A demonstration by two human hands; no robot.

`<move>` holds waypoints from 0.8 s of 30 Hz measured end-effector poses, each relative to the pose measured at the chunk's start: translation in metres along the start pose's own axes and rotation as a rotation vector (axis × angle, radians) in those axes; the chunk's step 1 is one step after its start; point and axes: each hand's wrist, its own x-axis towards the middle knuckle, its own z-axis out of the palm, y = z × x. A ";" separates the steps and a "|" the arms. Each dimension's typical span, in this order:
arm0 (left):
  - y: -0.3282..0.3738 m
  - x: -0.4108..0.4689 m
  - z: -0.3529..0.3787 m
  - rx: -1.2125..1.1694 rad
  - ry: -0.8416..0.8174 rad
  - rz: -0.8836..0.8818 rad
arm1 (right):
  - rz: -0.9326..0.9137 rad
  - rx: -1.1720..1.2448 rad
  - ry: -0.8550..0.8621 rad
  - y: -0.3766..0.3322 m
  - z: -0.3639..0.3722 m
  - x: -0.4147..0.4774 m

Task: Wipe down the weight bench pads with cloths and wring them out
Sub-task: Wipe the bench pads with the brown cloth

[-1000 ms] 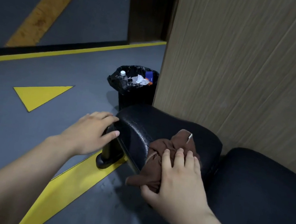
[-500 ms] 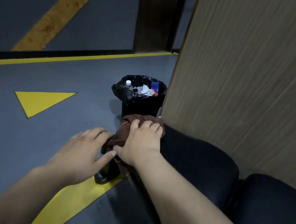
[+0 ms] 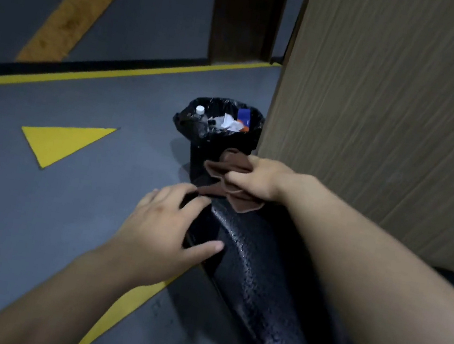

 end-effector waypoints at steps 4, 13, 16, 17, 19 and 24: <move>0.023 0.020 -0.002 0.013 -0.094 -0.058 | -0.014 -0.044 -0.044 0.055 -0.009 -0.036; 0.056 0.043 0.002 0.040 -0.231 0.089 | 0.125 -0.116 -0.001 0.132 -0.015 -0.107; 0.055 0.046 0.000 0.048 -0.242 0.085 | 0.183 -0.156 0.020 0.145 -0.009 -0.132; 0.055 0.048 -0.001 0.048 -0.247 0.084 | 0.190 -0.159 0.024 0.147 -0.007 -0.142; 0.056 0.049 -0.002 0.048 -0.260 0.084 | 0.180 -0.171 0.046 0.147 0.000 -0.162; 0.056 0.049 -0.002 0.058 -0.243 0.088 | 0.080 -0.158 0.116 0.123 0.026 -0.205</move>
